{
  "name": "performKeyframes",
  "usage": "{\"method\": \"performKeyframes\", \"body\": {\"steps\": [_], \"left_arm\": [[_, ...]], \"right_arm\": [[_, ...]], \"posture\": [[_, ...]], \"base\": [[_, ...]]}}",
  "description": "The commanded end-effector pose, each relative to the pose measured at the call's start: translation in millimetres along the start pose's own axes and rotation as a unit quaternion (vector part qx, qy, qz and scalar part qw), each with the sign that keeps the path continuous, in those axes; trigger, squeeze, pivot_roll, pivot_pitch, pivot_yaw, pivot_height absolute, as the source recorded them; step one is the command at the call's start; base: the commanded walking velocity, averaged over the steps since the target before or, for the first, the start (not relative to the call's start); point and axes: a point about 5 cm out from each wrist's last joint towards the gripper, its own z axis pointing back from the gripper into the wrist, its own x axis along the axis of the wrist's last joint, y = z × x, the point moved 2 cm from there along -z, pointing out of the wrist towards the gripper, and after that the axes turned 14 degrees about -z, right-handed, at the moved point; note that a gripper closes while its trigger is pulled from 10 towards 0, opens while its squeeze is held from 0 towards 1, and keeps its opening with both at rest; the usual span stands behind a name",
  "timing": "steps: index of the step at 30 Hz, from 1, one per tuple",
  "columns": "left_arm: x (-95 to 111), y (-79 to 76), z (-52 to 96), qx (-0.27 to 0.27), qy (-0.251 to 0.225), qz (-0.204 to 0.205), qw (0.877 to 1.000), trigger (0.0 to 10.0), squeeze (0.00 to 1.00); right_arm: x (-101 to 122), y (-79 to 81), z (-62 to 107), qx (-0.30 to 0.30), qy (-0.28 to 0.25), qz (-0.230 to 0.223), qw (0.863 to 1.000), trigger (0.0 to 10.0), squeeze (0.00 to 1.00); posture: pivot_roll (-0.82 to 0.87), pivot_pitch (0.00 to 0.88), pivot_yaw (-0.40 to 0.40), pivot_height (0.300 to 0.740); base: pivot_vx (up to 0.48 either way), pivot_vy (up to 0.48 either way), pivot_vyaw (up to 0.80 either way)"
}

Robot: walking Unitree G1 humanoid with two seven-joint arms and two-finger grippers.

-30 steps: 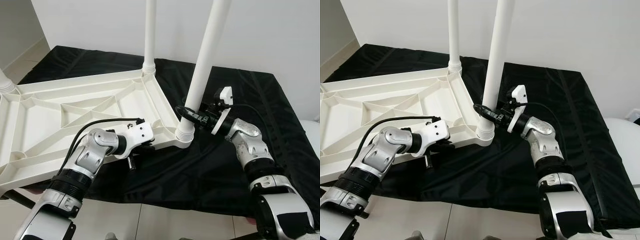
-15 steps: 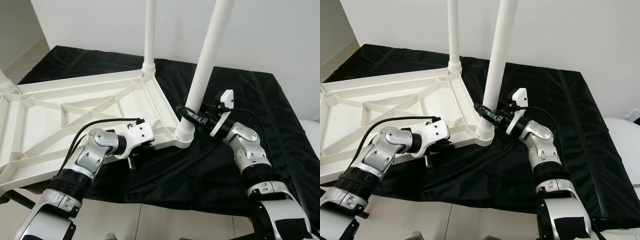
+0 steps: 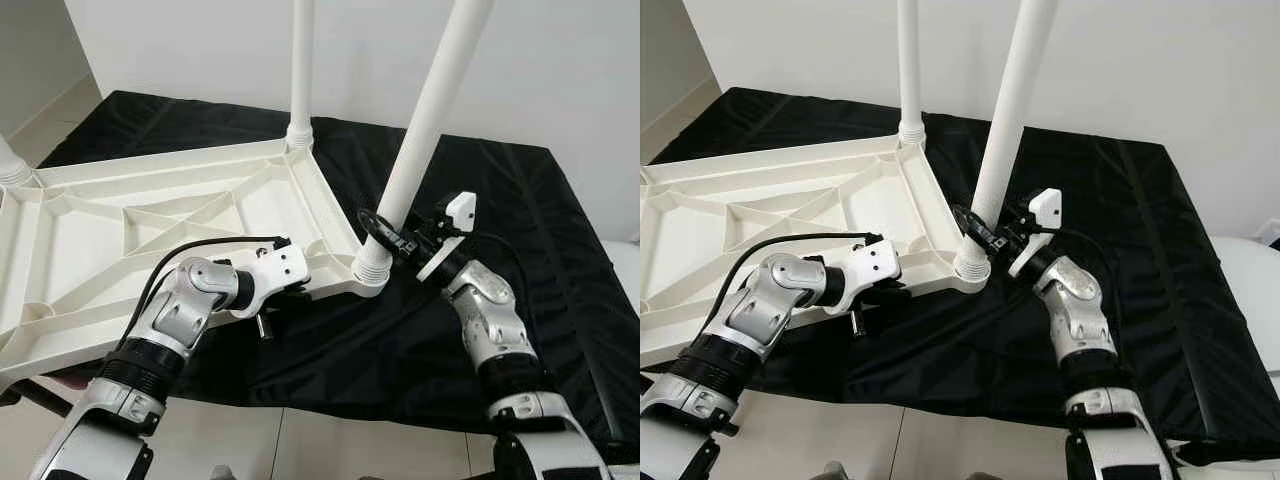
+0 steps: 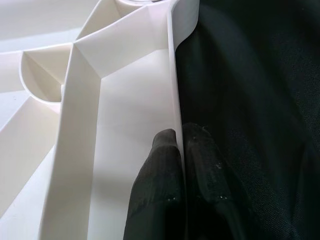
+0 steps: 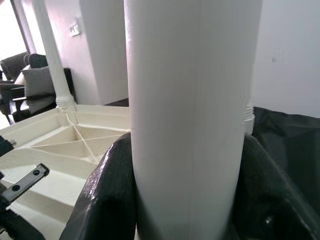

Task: Building children table

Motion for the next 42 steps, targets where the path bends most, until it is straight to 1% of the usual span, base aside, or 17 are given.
{"method": "performKeyframes", "body": {"steps": [1, 5, 6, 11, 12, 16, 26, 31, 33, 37, 42], "left_arm": [[11, 17.2, 5.5, 0.064, -0.005, -0.027, 0.998, 10.0, 0.00], [11, 17.2, 4.9, 0.064, -0.006, -0.027, 0.998, 10.0, 0.00], [12, 17.2, 4.7, 0.065, -0.006, -0.027, 0.998, 10.0, 0.00], [12, 17.0, 4.4, 0.065, -0.007, -0.026, 0.998, 10.0, 0.00], [12, 17.0, 4.4, 0.065, -0.007, -0.026, 0.998, 10.0, 0.00], [12, 16.7, 4.1, 0.065, -0.008, -0.025, 0.998, 10.0, 0.00], [12, 16.5, 3.9, 0.067, -0.008, -0.023, 0.997, 10.0, 0.00], [12, 17.0, 4.0, 0.067, -0.008, -0.023, 0.997, 10.0, 0.00], [12, 17.0, 4.0, 0.067, -0.008, -0.023, 0.997, 10.0, 0.00], [12, 17.1, 4.0, 0.067, -0.008, -0.024, 0.997, 10.0, 0.00], [12, 17.0, 4.0, 0.066, -0.008, -0.025, 0.997, 10.0, 0.00]], "right_arm": [[-42, -15.2, 28.0, -0.070, 0.081, -0.041, 0.993, 10.0, 0.00], [-38, -13.1, 28.8, -0.095, 0.059, -0.025, 0.993, 10.0, 0.00], [-37, -12.1, 29.0, -0.106, 0.052, -0.023, 0.993, 10.0, 0.00], [-36, -8.1, 29.2, -0.126, 0.036, -0.020, 0.991, 10.0, 0.00], [-36, -8.1, 29.2, -0.126, 0.036, -0.020, 0.991, 10.0, 0.00], [-36, 0.2, 28.0, -0.135, 0.031, -0.006, 0.990, 10.0, 0.00], [-36, 8.7, 27.7, -0.147, 0.023, 0.009, 0.989, 10.0, 0.00], [-36, 11.5, 29.0, -0.176, 0.016, 0.016, 0.984, 10.0, 0.00], [-36, 11.5, 29.0, -0.176, 0.016, 0.016, 0.984, 10.0, 0.00], [-36, 15.5, 27.1, -0.200, 0.004, 0.020, 0.980, 10.0, 0.00], [-36, 17.1, 24.1, -0.214, 0.003, 0.019, 0.977, 10.0, 0.00]], "posture": [[0.00, 0.035, -0.022, 0.740], [0.00, 0.036, -0.026, 0.740], [0.00, 0.036, -0.026, 0.740], [0.00, 0.037, -0.028, 0.740], [0.00, 0.037, -0.028, 0.740], [0.00, 0.039, -0.032, 0.740], [0.00, 0.041, -0.034, 0.740], [0.00, 0.040, -0.034, 0.740], [0.00, 0.040, -0.034, 0.740], [0.00, 0.037, -0.032, 0.740], [0.00, 0.032, -0.033, 0.740]], "base": [[0.000, 0.000, 0.00], [0.000, 0.000, 0.00], [0.000, 0.000, 0.00], [0.000, 0.000, 0.00], [0.000, 0.000, 0.00], [0.000, 0.000, 0.00], [0.000, 0.000, 0.00], [0.000, 0.000, 0.00], [0.000, 0.000, 0.00], [0.000, 0.000, 0.00], [0.000, 0.000, 0.00]]}}
